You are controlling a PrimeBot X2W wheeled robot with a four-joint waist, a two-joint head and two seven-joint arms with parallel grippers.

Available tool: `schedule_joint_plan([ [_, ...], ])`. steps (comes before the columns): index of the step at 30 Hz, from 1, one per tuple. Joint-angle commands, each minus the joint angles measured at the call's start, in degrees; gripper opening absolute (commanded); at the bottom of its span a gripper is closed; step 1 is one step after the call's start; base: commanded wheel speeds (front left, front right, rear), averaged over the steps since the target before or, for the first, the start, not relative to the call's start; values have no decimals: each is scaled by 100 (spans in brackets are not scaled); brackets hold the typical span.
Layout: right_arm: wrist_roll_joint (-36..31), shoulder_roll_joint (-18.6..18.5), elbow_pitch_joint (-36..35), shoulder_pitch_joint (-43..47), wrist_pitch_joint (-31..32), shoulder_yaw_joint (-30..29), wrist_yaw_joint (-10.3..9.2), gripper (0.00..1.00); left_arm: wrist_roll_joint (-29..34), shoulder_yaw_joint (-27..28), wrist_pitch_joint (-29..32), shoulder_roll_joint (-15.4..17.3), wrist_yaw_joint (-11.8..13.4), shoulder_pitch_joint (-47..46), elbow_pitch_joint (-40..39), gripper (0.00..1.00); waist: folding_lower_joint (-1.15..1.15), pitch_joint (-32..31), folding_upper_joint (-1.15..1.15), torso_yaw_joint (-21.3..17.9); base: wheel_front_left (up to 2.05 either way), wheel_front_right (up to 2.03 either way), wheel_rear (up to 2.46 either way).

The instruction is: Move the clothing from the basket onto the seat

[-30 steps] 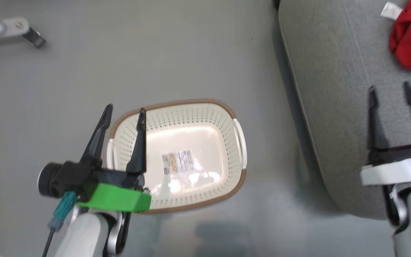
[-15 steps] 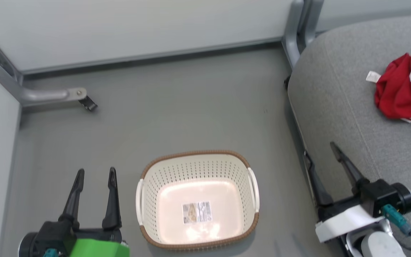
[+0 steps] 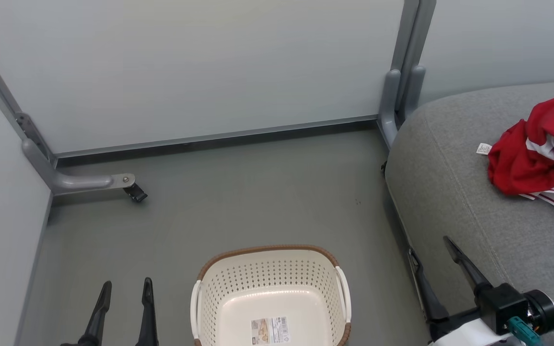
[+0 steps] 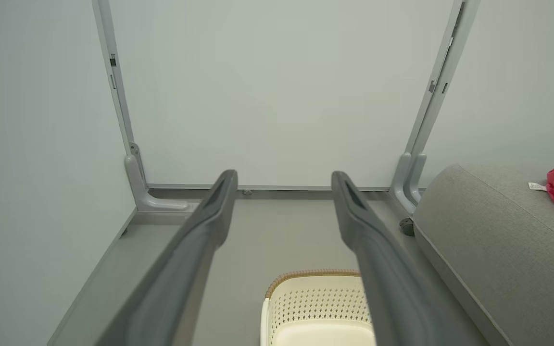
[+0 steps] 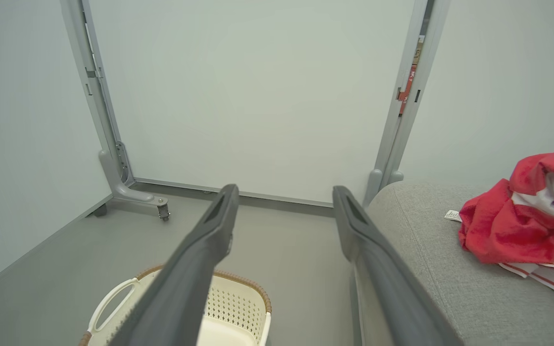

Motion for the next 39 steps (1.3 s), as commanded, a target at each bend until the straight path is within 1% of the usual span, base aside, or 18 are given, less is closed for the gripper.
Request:
schedule_joint_plan([
  [1, -48, 31, 16, 104, 0, -48, -7, 100, -54, 23, -3, -4, 9, 76, 10, 100, 1, -66, 0, -74, 0, 0, 0],
  [10, -76, 86, 21, 186, 0, -145, -7, 100, 7, 88, -3, -4, 7, 173, 95, 100, 1, -125, 0, -119, 0, 0, 0],
  [12, -68, 92, 7, 193, 0, -144, -8, 100, 16, 83, -3, -5, 26, 175, 90, 100, 1, -133, 0, -122, 0, 0, 0],
  [15, -55, 97, -4, 209, 0, -131, -8, 100, 192, 88, -3, -4, 103, 164, 116, 100, 1, -151, 0, -126, 0, 0, 0],
  [16, -52, 98, 12, 129, 0, -122, 0, 0, 184, 67, 0, -3, 85, 88, 107, 0, 1, -151, 0, -126, 0, 0, 0],
  [21, 40, 122, 215, 166, 10, -95, 0, 0, 81, 30, 16, -17, 94, 74, 329, 0, 1, -152, 0, -126, 0, 0, 0],
  [29, 1118, 56, 314, 19, 189, -140, -1, 0, -874, 87, 226, 16, 59, -154, 436, 0, 1, -123, 0, -118, 0, 0, 0],
  [39, 2274, -5, 446, -158, 392, -196, -1, 0, -1907, 153, 459, 50, 9, -416, 584, 0, 1, -88, 0, -109, 0, 0, 0],
])
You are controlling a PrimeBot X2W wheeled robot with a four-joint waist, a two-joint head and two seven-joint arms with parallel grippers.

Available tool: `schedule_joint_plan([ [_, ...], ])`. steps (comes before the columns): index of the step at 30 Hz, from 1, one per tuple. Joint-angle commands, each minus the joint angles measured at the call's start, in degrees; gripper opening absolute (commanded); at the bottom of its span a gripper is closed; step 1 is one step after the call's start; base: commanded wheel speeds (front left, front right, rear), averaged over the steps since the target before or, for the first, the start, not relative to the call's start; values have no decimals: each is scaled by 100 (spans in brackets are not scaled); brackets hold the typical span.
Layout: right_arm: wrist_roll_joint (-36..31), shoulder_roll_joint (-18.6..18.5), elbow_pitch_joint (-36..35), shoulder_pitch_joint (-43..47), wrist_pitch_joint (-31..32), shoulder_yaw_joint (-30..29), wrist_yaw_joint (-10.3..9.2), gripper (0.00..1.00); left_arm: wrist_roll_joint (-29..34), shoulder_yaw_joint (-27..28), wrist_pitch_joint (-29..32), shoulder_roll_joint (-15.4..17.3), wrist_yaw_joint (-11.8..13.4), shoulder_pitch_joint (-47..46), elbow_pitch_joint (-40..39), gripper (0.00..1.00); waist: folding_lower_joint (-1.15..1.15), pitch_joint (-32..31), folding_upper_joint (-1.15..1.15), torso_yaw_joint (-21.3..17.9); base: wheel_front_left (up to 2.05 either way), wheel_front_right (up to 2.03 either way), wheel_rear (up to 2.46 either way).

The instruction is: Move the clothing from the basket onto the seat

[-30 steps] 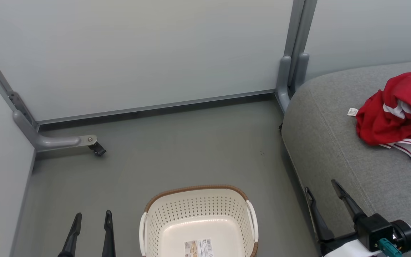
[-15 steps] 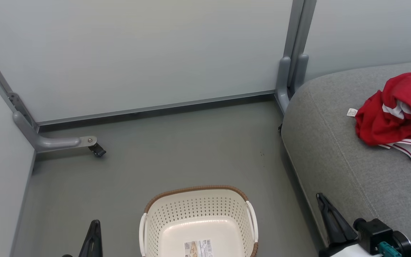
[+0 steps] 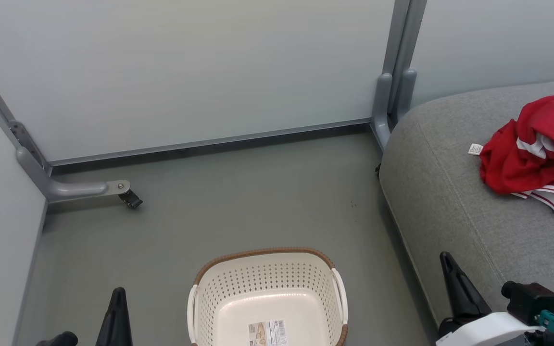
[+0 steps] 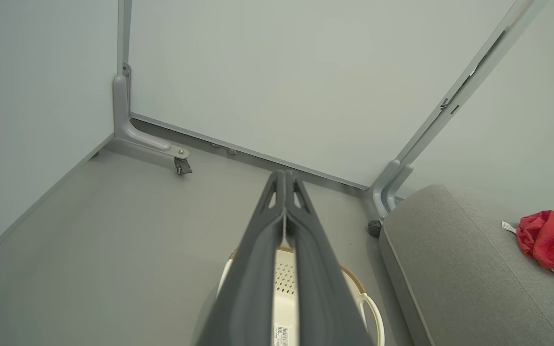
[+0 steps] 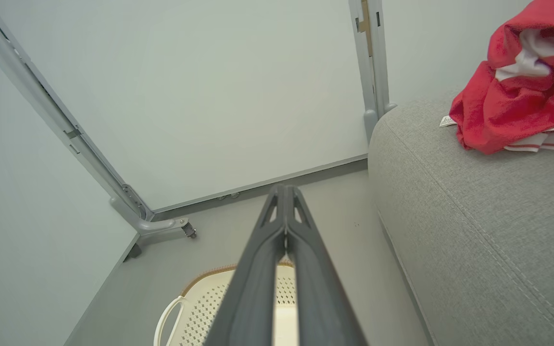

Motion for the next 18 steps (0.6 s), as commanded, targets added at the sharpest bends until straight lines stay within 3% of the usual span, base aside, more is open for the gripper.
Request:
schedule_joint_plan([
  [1, 281, -53, -48, -168, 47, -35, -1, 0, -246, 41, 43, 62, -35, -212, -39, 0, 0, 5, 0, 2, 0, 0, 0],
  [18, 1934, -115, 127, -407, 363, -148, -2, 0, -1737, 150, 391, 100, -107, -588, 162, 0, 0, 65, 0, 18, 0, 0, 0],
])
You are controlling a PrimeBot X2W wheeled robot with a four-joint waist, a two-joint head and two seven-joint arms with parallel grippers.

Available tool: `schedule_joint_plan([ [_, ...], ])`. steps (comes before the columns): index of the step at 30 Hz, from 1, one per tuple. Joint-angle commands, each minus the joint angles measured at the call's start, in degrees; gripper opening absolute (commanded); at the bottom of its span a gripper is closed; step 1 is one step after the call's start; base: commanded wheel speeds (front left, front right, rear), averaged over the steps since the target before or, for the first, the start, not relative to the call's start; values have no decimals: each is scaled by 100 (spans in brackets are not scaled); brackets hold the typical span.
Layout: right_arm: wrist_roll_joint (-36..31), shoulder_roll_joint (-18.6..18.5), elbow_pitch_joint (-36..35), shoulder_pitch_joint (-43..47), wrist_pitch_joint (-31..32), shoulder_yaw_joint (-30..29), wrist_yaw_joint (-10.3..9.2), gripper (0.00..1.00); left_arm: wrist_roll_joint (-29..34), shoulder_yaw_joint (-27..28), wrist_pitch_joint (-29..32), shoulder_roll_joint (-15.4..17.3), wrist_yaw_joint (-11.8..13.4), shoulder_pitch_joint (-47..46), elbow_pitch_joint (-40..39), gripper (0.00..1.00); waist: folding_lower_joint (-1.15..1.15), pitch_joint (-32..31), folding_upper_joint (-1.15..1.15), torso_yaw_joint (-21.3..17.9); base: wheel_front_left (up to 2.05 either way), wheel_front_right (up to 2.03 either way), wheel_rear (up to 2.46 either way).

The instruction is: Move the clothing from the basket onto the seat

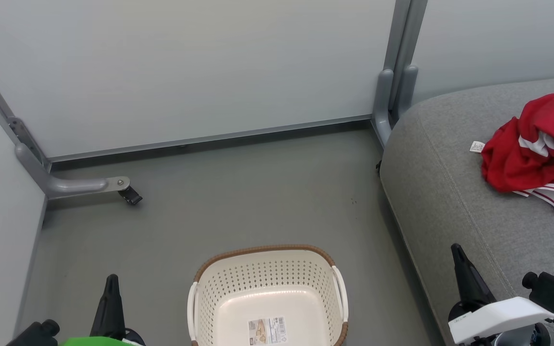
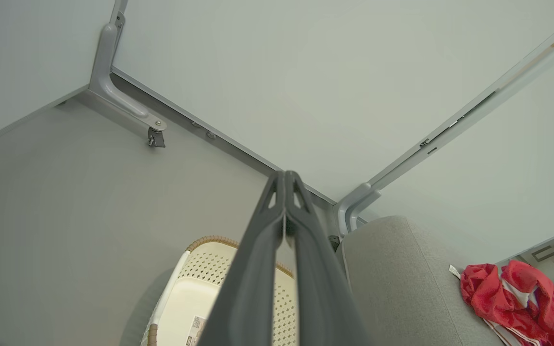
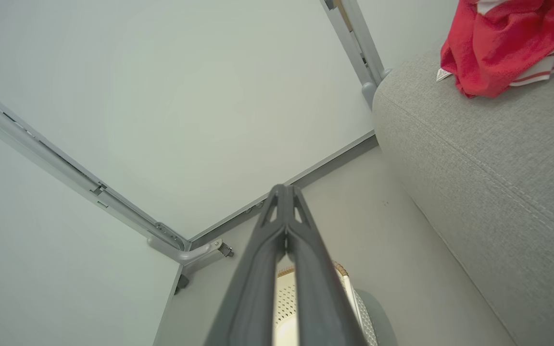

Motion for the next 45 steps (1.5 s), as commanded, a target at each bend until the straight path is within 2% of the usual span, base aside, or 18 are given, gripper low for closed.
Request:
schedule_joint_plan([
  [1, 222, -44, -33, -166, 36, -37, -2, 0, -208, 44, 37, 60, -41, -200, -35, 0, 0, 5, 0, 2, 0, 0, 0],
  [21, 1789, -81, 138, -394, 370, -180, -3, 0, -1628, 166, 392, 81, -104, -553, 135, 0, 0, 75, 0, 21, 0, 0, 0],
  [45, 3276, -90, 314, -609, 722, -350, -4, 0, -2996, 305, 750, 86, -166, -892, 315, 0, 0, 159, 0, 43, 0, 0, 0],
])
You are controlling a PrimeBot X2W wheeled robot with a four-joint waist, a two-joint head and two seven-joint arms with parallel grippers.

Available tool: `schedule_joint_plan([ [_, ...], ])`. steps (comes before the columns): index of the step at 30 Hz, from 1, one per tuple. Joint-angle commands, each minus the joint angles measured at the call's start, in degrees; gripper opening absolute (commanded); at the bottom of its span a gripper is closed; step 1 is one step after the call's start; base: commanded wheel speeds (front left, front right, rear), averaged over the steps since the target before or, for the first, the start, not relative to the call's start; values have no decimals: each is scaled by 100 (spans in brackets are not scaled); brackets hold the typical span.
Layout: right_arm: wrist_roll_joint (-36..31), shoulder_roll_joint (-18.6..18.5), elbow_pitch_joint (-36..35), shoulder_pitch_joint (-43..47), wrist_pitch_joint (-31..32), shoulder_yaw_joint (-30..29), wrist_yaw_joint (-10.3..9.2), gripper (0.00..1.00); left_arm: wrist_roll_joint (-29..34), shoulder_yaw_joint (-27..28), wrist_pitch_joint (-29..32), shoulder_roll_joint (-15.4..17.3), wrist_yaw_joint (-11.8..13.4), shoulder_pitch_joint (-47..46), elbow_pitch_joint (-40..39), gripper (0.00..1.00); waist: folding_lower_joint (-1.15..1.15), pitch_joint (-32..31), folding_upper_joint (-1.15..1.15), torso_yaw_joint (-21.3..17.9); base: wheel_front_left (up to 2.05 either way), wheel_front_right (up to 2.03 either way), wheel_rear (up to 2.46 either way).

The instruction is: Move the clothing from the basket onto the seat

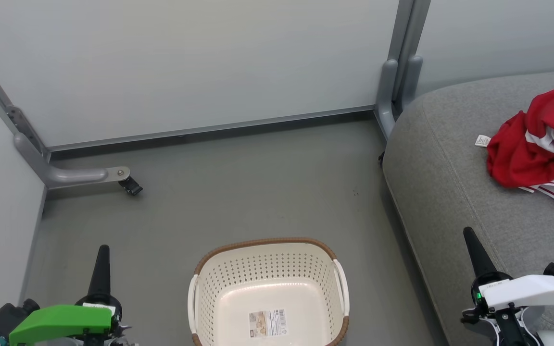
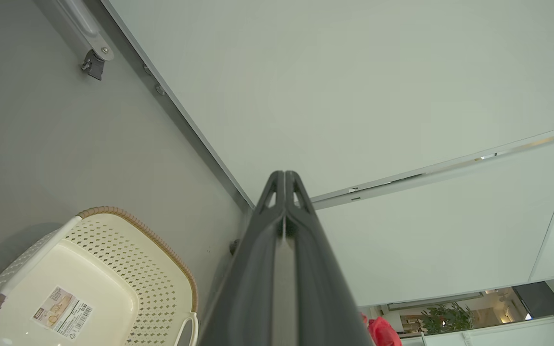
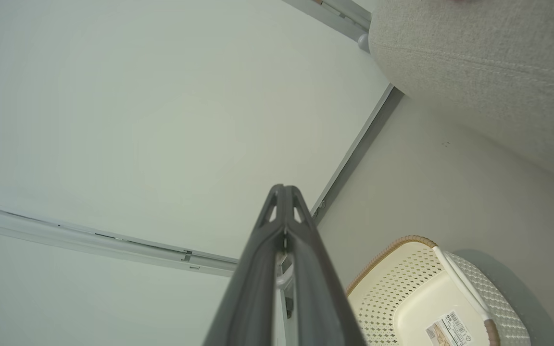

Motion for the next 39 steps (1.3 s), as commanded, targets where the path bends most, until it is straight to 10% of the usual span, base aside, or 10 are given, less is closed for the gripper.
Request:
schedule_joint_plan([
  [1, 137, -37, -2, -111, 26, -33, -3, 0, -127, 29, 35, 47, -24, -153, -8, 0, 0, 4, 0, 1, 0, 0, 0],
  [39, 1939, -10, 221, -381, 498, -287, -4, 0, -1799, 223, 492, 31, -113, -578, 221, 0, 0, 138, 0, 38, 0, 0, 0],
])
